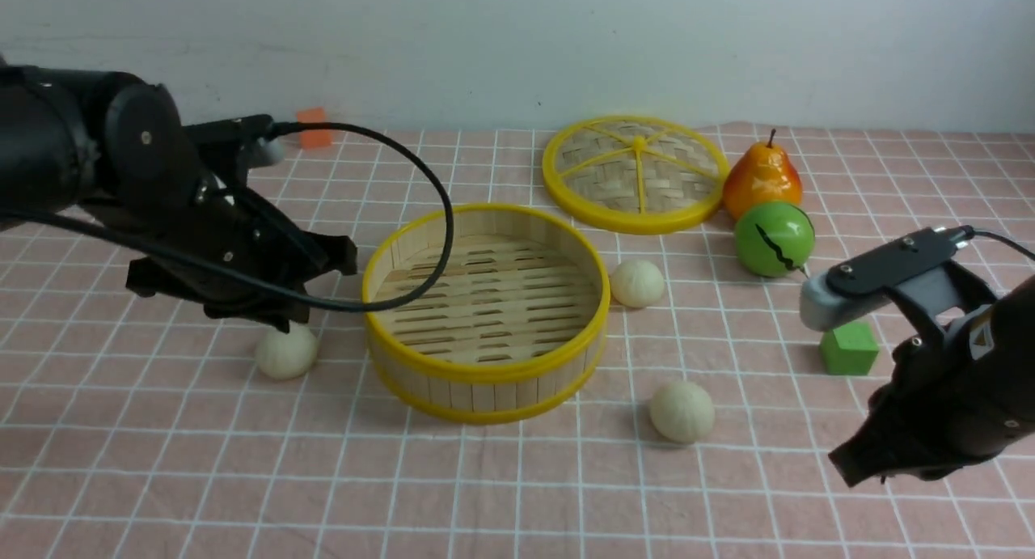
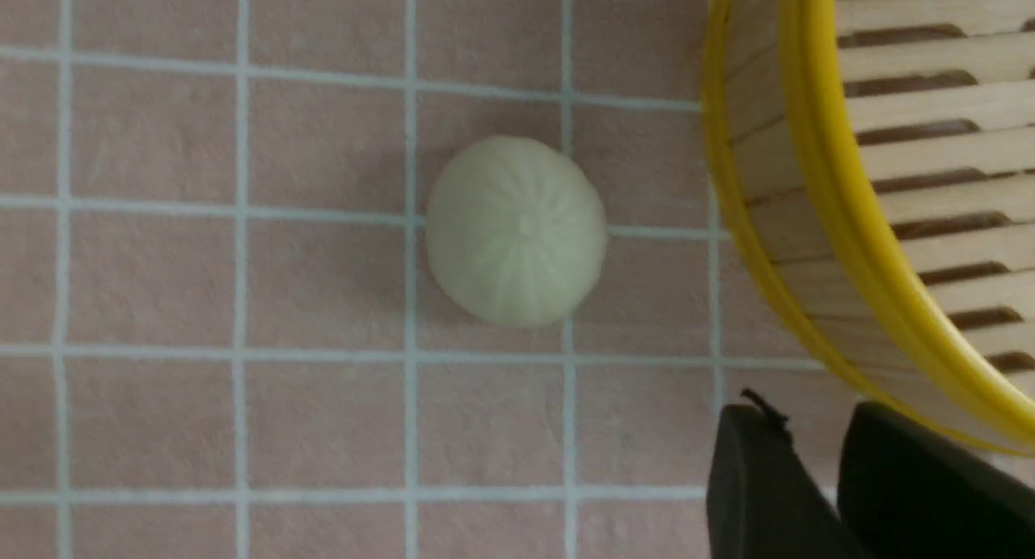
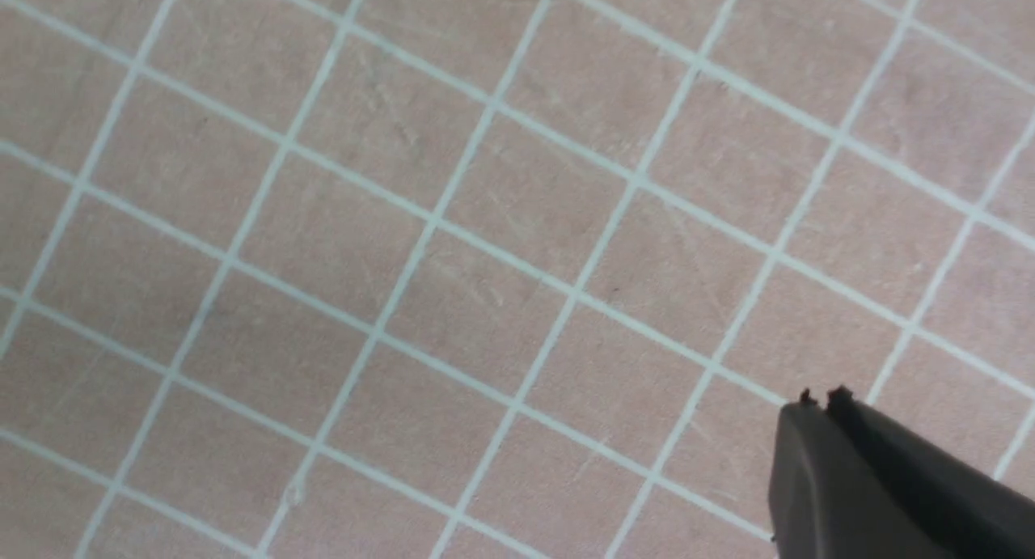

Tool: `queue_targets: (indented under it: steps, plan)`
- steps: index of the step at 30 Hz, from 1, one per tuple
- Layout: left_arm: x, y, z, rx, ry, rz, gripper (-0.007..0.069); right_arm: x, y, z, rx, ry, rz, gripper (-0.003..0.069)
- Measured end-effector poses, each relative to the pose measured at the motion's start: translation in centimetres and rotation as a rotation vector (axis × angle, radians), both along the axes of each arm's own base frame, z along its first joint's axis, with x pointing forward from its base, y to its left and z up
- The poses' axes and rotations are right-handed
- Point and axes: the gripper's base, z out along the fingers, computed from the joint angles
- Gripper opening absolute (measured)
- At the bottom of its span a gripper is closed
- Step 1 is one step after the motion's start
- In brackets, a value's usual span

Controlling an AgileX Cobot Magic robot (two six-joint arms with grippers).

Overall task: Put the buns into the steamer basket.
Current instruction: Use the left arm to grab a steamed stuffed bun

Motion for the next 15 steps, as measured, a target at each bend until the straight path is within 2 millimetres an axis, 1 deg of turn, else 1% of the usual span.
queue_targets:
  steps: [1, 2, 3, 5, 6, 7, 8, 9, 10, 11, 13, 15]
  plan:
    - [0.6, 0.1, -0.4, 0.029, 0.0, -0.002, 0.0245, 0.0, 0.0, 0.0, 0.001, 0.004, 0.0, 0.0003]
    - [0.6, 0.1, -0.3, 0.027, -0.004, 0.0, 0.0245, 0.0, 0.0, 0.0, 0.0, 0.004, 0.001, 0.0004]
    - [1.6, 0.3, -0.9, 0.056, 0.0, 0.014, 0.0322, 0.0, 0.0, 0.0, -0.001, 0.002, 0.005, 0.0006]
    - [2.7, 0.4, -1.7, 0.066, 0.013, 0.037, 0.039, 0.1, 0.1, 0.1, 0.003, 0.0, 0.005, 0.0008]
    - [3.1, 0.5, -2.0, 0.067, 0.019, 0.042, 0.0407, 0.1, 0.1, 0.0, 0.002, 0.001, 0.006, 0.0008]
    - [3.8, 0.5, -2.9, 0.073, 0.041, 0.052, 0.0432, 0.1, 0.1, 0.0, 0.005, 0.003, 0.006, 0.0009]
    - [4.4, 0.6, -3.4, 0.076, 0.057, 0.061, 0.0446, 0.1, 0.1, -0.1, 0.005, 0.005, 0.006, 0.001]
    - [4.6, 0.7, -3.7, 0.077, 0.066, 0.063, 0.0448, 0.1, 0.1, -0.1, 0.006, 0.006, 0.005, 0.001]
    - [5.3, 0.8, -4.7, 0.085, 0.098, 0.072, 0.0454, 0.1, 0.2, -0.1, 0.011, 0.011, 0.003, 0.001]
    - [5.7, 0.8, -5.2, 0.089, 0.115, 0.076, 0.0454, 0.2, 0.2, -0.1, 0.017, 0.013, 0.001, 0.001]
    - [6.2, 0.8, -6.0, 0.095, 0.133, 0.081, 0.0443, 0.2, 0.3, -0.2, 0.021, 0.018, 0.001, 0.001]
    - [6.4, 0.7, -6.4, 0.093, 0.141, 0.089, 0.0425, 0.2, 0.3, -0.3, 0.022, 0.02, 0.0, 0.001]
